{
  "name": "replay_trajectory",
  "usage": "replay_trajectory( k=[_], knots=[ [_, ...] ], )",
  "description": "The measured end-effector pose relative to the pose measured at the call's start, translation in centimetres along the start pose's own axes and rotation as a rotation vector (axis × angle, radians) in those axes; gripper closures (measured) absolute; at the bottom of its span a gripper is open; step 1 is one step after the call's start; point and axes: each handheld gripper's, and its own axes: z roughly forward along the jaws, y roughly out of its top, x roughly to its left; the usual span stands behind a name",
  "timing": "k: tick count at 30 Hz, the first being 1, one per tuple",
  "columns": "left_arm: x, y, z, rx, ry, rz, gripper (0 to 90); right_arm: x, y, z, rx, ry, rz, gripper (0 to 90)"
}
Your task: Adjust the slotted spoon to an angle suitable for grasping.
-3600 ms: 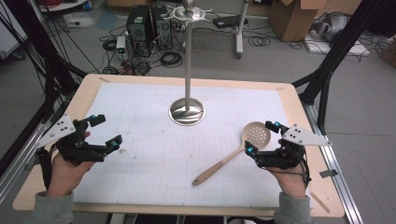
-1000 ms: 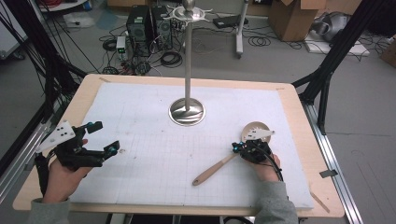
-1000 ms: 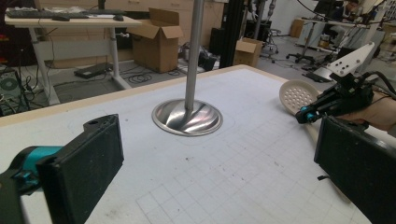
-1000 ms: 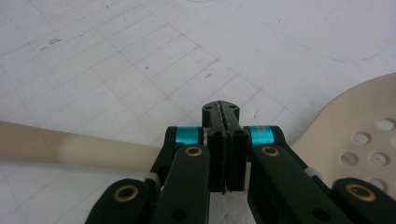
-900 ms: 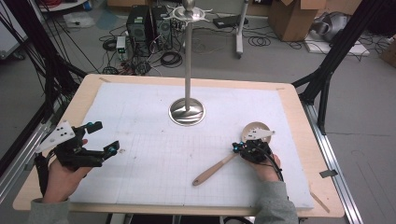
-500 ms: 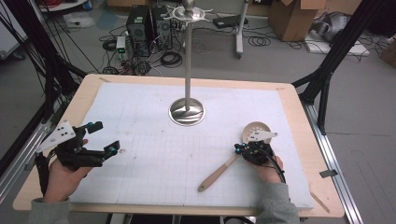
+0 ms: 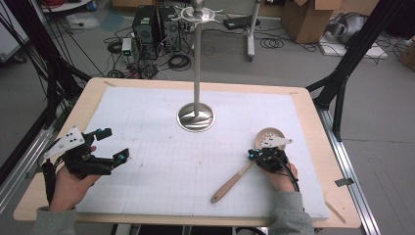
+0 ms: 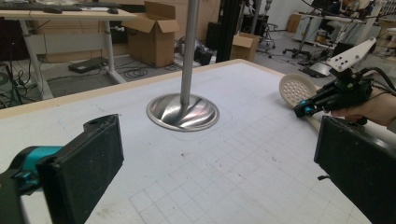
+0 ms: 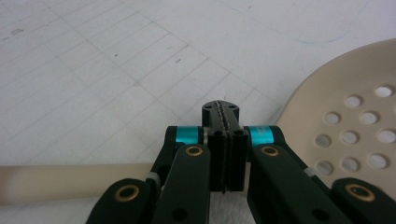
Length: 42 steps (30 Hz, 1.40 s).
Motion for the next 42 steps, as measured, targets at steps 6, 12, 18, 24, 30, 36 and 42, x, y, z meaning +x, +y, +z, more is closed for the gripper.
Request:
replay_trajectory(
  k=[6, 12, 18, 24, 30, 36, 42],
  knots=[
    [0.2, 0.0, -0.1, -0.006, -0.002, -0.004, 1.8, 0.0, -0.1, -0.4, 0.023, -0.029, 0.006, 90.0],
    [0.1, 0.1, 0.2, -0.007, -0.008, -0.007, 1.8, -0.9, -1.2, -1.6, 0.014, -0.051, 0.044, 90.0],
    [0.0, 0.1, 0.9, 0.001, -0.023, -0.003, 1.8, -1.7, -2.4, -2.8, 0.006, -0.069, 0.071, 90.0],
    [-0.2, 0.2, 1.7, 0.001, -0.041, -0.003, 1.8, -2.5, -3.8, -4.3, -0.003, -0.092, 0.116, 90.0],
    [-0.5, 0.3, 2.4, 0.007, -0.059, 0.008, 1.8, -2.3, -3.9, -5.2, -0.024, -0.092, 0.087, 90.0],
    [-0.6, 0.5, 2.6, 0.0, -0.063, 0.007, 1.8, -1.0, -4.1, -7.6, -0.071, 0.011, 0.072, 90.0],
    [-0.7, 0.8, 2.8, -0.011, -0.074, 0.011, 1.8, 0.4, -5.0, -8.6, -0.062, 0.067, 0.051, 90.0]
  ],
)
